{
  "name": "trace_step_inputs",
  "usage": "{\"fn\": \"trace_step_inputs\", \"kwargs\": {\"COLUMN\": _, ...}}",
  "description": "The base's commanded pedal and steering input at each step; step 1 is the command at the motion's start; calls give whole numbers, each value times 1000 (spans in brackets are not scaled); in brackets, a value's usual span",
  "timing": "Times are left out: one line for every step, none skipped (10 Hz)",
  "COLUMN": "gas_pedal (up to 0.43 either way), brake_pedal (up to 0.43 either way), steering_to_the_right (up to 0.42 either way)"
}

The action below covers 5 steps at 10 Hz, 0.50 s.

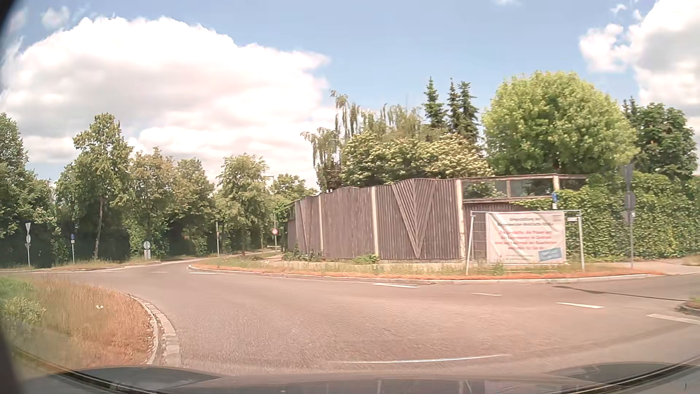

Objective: Follow the waypoints while adhering to traffic rules and regulations

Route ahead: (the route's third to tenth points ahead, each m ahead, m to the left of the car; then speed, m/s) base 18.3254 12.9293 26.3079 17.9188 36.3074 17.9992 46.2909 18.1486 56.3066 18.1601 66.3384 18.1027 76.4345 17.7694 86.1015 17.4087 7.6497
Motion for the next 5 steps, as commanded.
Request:
{"fn": "trace_step_inputs", "kwargs": {"gas_pedal": 169, "brake_pedal": 12, "steering_to_the_right": -250}}
{"fn": "trace_step_inputs", "kwargs": {"gas_pedal": 177, "brake_pedal": 6, "steering_to_the_right": -249}}
{"fn": "trace_step_inputs", "kwargs": {"gas_pedal": 189, "brake_pedal": 12, "steering_to_the_right": -249}}
{"fn": "trace_step_inputs", "kwargs": {"gas_pedal": 197, "brake_pedal": 12, "steering_to_the_right": -249}}
{"fn": "trace_step_inputs", "kwargs": {"gas_pedal": 197, "brake_pedal": 12, "steering_to_the_right": -249}}
